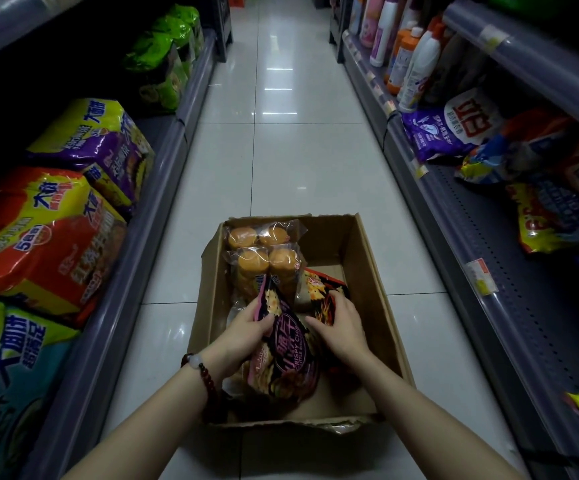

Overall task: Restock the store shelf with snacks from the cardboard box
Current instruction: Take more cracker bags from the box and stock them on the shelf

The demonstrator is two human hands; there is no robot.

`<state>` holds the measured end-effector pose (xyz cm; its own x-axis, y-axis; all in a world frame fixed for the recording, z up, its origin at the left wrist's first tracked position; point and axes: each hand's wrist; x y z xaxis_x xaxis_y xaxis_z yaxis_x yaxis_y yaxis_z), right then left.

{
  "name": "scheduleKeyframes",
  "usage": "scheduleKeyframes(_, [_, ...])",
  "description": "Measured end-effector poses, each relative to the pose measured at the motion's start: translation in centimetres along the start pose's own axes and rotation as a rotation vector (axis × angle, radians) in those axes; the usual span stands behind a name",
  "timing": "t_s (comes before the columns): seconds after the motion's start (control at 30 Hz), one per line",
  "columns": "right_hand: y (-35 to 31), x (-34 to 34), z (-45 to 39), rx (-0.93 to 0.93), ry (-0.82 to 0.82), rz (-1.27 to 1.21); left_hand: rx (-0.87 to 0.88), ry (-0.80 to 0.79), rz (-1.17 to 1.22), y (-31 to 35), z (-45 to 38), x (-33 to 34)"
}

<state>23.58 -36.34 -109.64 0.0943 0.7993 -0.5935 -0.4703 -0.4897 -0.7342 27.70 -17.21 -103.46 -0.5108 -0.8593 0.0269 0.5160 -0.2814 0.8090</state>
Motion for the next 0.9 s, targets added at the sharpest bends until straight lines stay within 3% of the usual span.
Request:
scheduleKeyframes(0.23, [-0.2, -0.8, 0.8, -0.105, 0.095, 0.036, -0.014, 0.005, -0.005, -0.3, -0.1, -0.2])
scheduleKeyframes(0.4, [0.4, -1.3, 1.4, -0.242, 0.160, 0.192, -0.010, -0.014, -0.002, -0.4, -0.1, -0.3])
scheduleKeyframes(0.57, [0.3, -1.4, 1.6, -0.163, 0.137, 0.249, -0.021, -0.044, -0.126, -0.9, 0.0, -0.3])
scheduleKeyframes(0.7, [0.3, -1.6, 1.5, 0.009, 0.092, 0.187, -0.047, -0.021, -0.092, -0.9, -0.1, -0.1])
scheduleKeyframes(0.9, [-1.2, -1.9, 2.2, 0.001, 0.120, 0.048, -0.065, -0.030, -0.036, 0.1, 0.0, -0.1])
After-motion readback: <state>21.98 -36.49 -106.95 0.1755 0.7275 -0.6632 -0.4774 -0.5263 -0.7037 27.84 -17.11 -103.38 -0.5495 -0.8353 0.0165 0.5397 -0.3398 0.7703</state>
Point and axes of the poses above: each hand's wrist, its own z-axis away from the middle knuckle, its own x-axis out of the palm, y = z × x, and after that the axes turned 3 degrees about -z, right-handed
